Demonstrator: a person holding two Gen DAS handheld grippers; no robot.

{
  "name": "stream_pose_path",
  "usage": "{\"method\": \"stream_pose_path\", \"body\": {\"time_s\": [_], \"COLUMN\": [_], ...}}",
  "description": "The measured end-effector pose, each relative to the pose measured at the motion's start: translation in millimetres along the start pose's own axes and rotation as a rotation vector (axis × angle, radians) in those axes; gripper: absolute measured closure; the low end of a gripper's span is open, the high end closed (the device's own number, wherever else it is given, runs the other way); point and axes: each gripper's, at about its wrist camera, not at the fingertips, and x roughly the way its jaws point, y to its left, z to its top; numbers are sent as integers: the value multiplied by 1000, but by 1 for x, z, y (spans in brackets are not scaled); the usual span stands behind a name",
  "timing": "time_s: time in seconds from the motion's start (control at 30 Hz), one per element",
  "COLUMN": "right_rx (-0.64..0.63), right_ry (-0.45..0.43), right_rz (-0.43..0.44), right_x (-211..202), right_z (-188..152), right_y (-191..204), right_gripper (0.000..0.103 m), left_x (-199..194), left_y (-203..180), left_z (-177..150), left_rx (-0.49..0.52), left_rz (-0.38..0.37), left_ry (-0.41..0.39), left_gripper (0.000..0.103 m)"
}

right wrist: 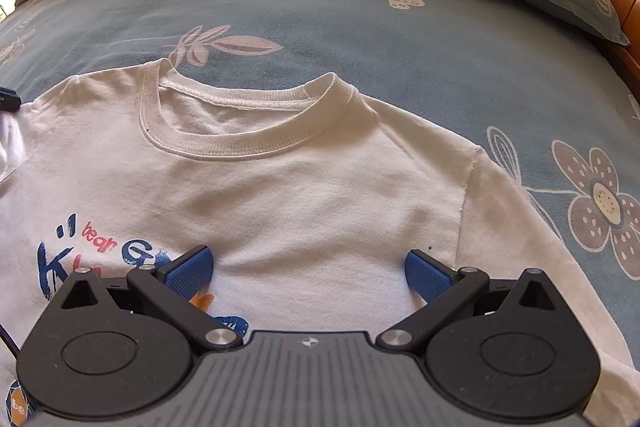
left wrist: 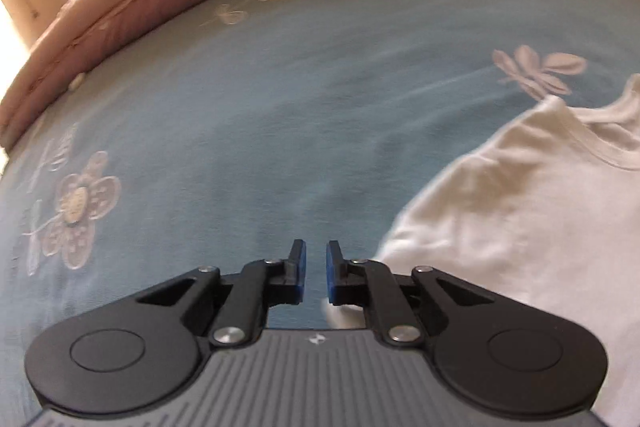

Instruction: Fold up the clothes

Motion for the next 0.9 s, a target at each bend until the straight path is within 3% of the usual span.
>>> {"method": "stream_pose_path", "body": {"time_s": [0.07,0.23,0.37,0.43,0.57,0.63,0.73,0.9], "right_rx": [1,4,5,4,2,-6,-12,16], "right_ry": [-5,-17,-13,-15,-28,-33,-22,-39], "right_rz": [-1,-8,-8,-6,-3,3,16,24], "right_x": [0,1,1,1,0,0,0,-12], "right_z": [-1,-2,-2,-2,-5,-5,-2,7], "right_y": [0,1,2,1,1,0,-2,-7], "right_gripper": [0,0,0,0,0,0,0,0], "left_x": [-3,-17,-11,0,23,31,17,-10], "left_y": [10,-17,-52,-65,-49,-35,-30,-49], "left_z": [7,14,9,6,16,28,42,38], "left_rx": [-53,-89,-105,-91,-176,-250,-232,-185], "left_rz": [-44,-315,-477,-472,-338,-324,-314,-470], "left_ry": [3,-16,11,17,-23,-16,-51,-57], "left_gripper": [94,76,71,71,67,63,69,57]}}
